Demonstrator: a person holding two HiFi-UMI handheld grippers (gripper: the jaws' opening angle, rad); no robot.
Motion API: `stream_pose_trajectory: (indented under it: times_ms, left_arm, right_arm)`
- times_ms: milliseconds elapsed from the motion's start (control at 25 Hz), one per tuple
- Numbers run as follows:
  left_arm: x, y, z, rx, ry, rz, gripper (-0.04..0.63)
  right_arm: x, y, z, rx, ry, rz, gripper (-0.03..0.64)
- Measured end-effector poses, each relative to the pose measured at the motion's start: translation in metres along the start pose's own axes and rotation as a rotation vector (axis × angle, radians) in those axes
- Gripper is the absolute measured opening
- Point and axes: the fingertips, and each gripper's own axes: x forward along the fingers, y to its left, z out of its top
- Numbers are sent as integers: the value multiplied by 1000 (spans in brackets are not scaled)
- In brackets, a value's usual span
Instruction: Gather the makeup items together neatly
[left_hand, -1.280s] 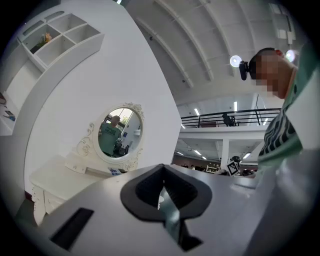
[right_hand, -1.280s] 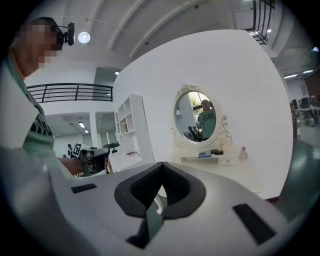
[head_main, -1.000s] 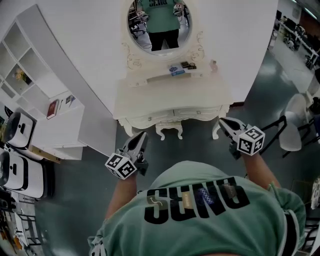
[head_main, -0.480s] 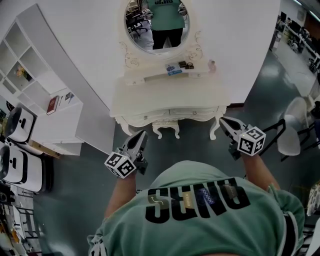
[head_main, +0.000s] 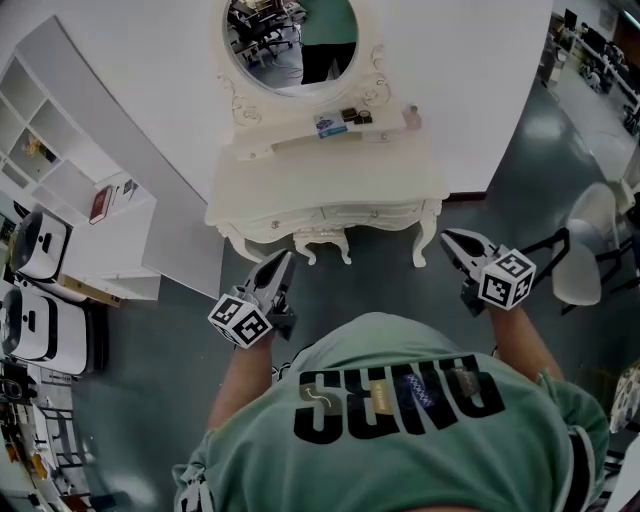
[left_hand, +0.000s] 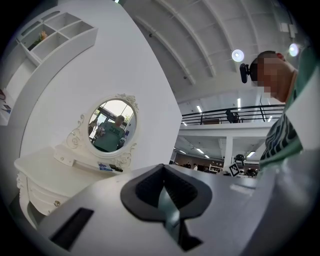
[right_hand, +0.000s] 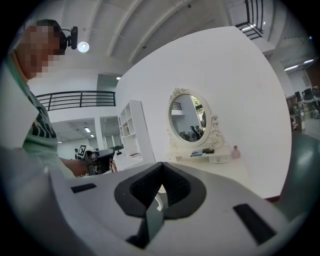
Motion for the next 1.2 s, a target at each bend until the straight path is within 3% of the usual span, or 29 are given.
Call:
stream_pose_trajectory:
  times_ms: [160,360,640,760,920,1200]
  left_arm:
    - [11,8,-6,-12,15,6,8]
    - [22,58,-3,-41,11,-13,8]
    - [66,191,16,-81,33,-134,8]
    - [91,254,39,-116,66,-189,8]
    - [120,322,74,-99,114,-273,8]
    - [159,419,91,-145,162,-304,8]
  right_arm:
    - [12,-16,-8,27,6,3,-11]
    - [58,-23,-13,25,36,-12,-11]
    - [172,-44,5,5,51,-121,-11]
    - [235,-51,24,38,44,-169,-11]
    - [319,-55,50,30,63,-188,-11]
    - [412,-83,66,28,106,-229,-11]
